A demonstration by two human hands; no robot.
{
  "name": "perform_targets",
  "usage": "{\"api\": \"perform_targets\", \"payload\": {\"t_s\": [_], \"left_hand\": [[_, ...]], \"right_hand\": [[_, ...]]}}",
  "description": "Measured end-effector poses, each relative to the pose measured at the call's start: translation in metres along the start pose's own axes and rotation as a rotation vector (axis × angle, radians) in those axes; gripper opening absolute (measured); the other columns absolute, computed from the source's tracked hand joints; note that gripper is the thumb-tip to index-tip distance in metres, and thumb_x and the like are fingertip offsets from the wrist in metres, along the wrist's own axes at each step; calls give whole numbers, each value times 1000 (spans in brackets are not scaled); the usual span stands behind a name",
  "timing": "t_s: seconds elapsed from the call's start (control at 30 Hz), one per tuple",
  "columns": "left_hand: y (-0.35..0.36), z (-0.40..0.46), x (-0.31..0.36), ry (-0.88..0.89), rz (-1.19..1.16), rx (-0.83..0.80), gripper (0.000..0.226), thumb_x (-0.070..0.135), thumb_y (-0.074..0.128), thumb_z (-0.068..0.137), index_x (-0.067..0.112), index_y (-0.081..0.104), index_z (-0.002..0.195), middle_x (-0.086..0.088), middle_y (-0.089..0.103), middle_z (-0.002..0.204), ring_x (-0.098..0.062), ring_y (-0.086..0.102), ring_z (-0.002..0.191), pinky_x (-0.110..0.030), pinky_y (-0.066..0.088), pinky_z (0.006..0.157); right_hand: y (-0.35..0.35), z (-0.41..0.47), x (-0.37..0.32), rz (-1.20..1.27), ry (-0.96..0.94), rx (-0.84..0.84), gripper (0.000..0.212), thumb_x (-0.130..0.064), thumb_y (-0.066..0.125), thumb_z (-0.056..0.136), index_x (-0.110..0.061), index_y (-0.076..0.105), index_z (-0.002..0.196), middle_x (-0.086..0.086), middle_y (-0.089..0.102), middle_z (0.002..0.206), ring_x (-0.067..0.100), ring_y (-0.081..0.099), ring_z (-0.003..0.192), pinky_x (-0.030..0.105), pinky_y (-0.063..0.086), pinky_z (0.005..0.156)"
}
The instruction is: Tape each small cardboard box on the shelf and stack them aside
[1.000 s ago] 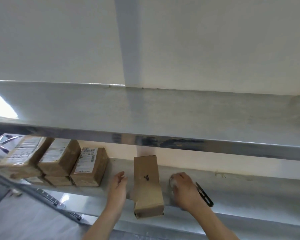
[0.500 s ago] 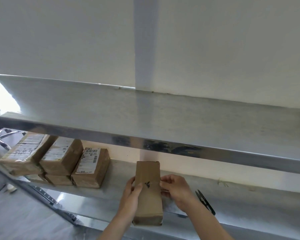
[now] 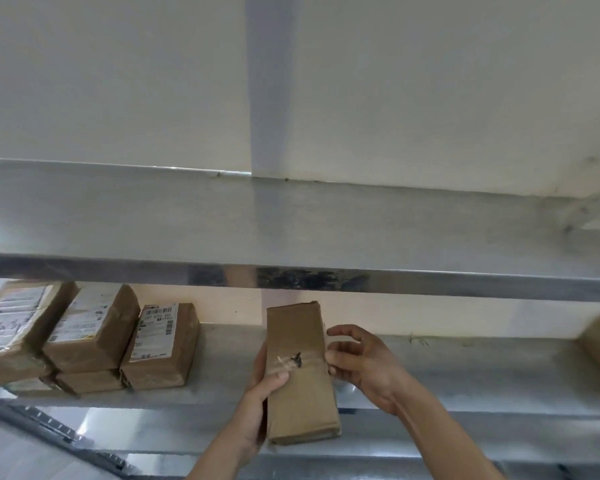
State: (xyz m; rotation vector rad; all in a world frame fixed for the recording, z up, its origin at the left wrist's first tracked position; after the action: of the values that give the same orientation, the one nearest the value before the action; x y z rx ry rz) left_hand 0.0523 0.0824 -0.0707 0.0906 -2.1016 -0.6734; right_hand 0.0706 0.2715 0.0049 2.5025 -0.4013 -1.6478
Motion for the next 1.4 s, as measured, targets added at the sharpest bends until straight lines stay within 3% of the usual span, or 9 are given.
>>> {"api": "perform_targets", "payload": {"t_s": [0.1, 0.3, 0.43, 0.57, 0.73, 1.0, 1.1, 1.23, 1.4], "left_hand": [[15, 1, -3, -42, 8, -84, 98, 27, 90, 55, 29, 48, 144, -22, 67, 126, -42, 69, 107, -50, 59, 74], [66, -9, -15, 2, 117, -205, 85, 23, 79, 68, 47, 45, 142, -7, 69, 127, -35, 71, 108, -58, 57, 88], [108, -19, -35, 11, 182, -280, 79, 26, 78, 68, 45, 48, 139, -5, 69, 128, -32, 71, 109, -55, 56, 92], [158, -31, -59, -10, 204, -334, 73, 20, 75, 67, 46, 51, 131, -1, 73, 121, -30, 71, 108, -46, 57, 87], [233, -46, -107, 27, 335, -397, 86, 22, 82, 61, 41, 51, 139, -1, 73, 122, -29, 70, 111, -54, 52, 99], [368, -81, -204, 72, 553, -458, 91, 39, 86, 47, 53, 54, 131, -4, 69, 128, -28, 68, 113, -54, 51, 101], [410, -95, -228, 98, 581, -488, 89, 40, 84, 44, 56, 54, 127, -6, 65, 130, -30, 67, 112, -51, 54, 96], [450, -98, -249, 96, 587, -520, 91, 37, 83, 47, 57, 53, 131, -8, 65, 132, -31, 69, 111, -51, 57, 90], [492, -83, -264, 98, 633, -542, 91, 43, 82, 50, 55, 51, 135, -2, 70, 124, -24, 73, 101, -41, 56, 80]], "right_hand": [[-17, -25, -1, 42, -41, 88, 34, 13, 76, 78, -3, 59, 103, 18, 58, 106, 28, 66, 80, 34, 57, 78], [-55, -86, 18, 50, -146, 335, 21, 9, 76, 77, -8, 69, 67, 14, 68, 80, 20, 66, 75, 28, 57, 74], [-92, -127, 26, 93, -203, 550, 11, 10, 79, 73, -1, 77, 69, 12, 75, 97, 16, 69, 104, 26, 59, 78], [-131, -169, 35, 90, -230, 643, 7, 4, 83, 71, 0, 80, 77, 8, 77, 91, 11, 65, 113, 38, 55, 99], [-193, -230, 43, 157, -192, 683, 6, 9, 77, 78, 7, 77, 84, 14, 76, 85, 14, 73, 82, 17, 55, 75], [-333, -342, 71, 490, -96, 796, 10, 16, 75, 77, 9, 70, 83, 13, 72, 68, 17, 70, 63, 21, 58, 64], [-374, -374, 71, 312, -76, 861, 11, 11, 79, 76, 10, 73, 86, 12, 72, 70, 16, 71, 65, 20, 58, 66], [-418, -397, 63, -85, -17, 927, 11, -14, 89, 72, -11, 81, 77, -1, 77, 75, 3, 71, 79, 17, 52, 82], [-456, -400, 50, -75, -56, 925, 11, -13, 84, 80, -4, 78, 80, 2, 75, 73, 11, 70, 75, 30, 59, 84]]}}
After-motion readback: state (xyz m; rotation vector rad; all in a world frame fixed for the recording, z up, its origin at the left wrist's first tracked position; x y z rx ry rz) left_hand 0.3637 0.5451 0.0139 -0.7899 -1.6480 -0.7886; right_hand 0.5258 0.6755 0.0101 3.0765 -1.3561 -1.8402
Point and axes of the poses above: each hand's wrist, its own z-axis towards the middle knuckle, its own y-axis out of the palm, x = y × z, the point moved 5 cm from there along z, towards the middle knuckle
